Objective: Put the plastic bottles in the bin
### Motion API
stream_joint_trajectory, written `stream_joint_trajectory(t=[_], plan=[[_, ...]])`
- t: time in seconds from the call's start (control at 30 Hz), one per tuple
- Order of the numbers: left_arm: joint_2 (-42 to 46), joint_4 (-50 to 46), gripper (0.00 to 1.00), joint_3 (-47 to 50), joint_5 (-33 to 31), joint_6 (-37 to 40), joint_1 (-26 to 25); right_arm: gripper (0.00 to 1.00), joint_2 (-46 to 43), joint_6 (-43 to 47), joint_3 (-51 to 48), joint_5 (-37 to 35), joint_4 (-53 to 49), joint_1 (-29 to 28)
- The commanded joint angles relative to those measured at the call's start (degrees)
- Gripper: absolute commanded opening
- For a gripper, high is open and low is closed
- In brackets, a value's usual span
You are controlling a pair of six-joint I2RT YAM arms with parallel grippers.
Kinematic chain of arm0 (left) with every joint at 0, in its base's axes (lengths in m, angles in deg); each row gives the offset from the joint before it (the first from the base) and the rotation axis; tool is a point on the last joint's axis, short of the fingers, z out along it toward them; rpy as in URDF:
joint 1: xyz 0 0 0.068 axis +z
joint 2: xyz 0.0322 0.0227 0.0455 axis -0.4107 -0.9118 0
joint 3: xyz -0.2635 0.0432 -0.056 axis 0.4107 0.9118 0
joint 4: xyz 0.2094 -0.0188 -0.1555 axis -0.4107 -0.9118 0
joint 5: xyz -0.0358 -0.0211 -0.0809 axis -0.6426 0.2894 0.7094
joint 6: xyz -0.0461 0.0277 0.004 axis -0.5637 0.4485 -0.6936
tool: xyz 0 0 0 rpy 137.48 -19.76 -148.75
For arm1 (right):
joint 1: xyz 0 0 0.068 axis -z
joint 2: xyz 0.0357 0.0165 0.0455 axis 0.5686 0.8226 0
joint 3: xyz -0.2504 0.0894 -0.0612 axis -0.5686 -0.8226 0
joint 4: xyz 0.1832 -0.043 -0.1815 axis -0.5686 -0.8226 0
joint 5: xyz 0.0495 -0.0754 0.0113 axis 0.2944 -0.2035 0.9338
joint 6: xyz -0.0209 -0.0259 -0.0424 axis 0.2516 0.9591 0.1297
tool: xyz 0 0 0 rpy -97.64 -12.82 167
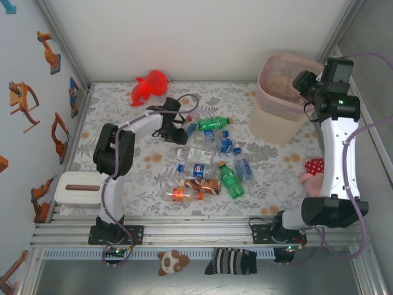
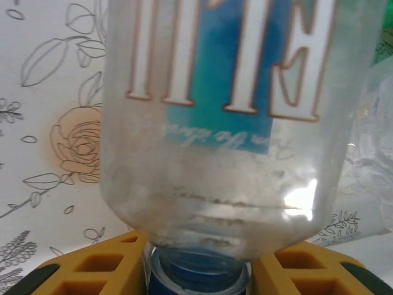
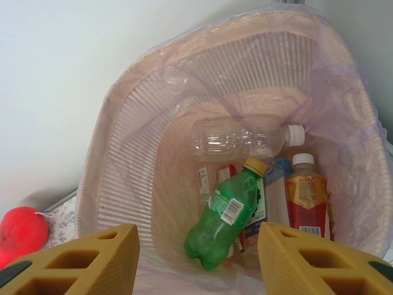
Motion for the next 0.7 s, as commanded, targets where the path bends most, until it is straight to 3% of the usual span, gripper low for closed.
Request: stream_joint_trajectory(t=[0.0,0.4,0.67], plan=[[-0.10,-1.07,0.37,-0.54,-1.18,-0.76,0.96,0.53,-1.41,0.56,-0.19,0.42,0.75,0.03],[5.65,1.45,0.31,3.18,-1.59,-2.18,2.38,0.52,-1.42,0.33,0.06,2.00,1.10,-0.03],[14.28,5.31,0.29,6.34,1.51,-2.69,2.71,0.51,-2.67,1.03,-1.96,11.26,5.78,-0.30]])
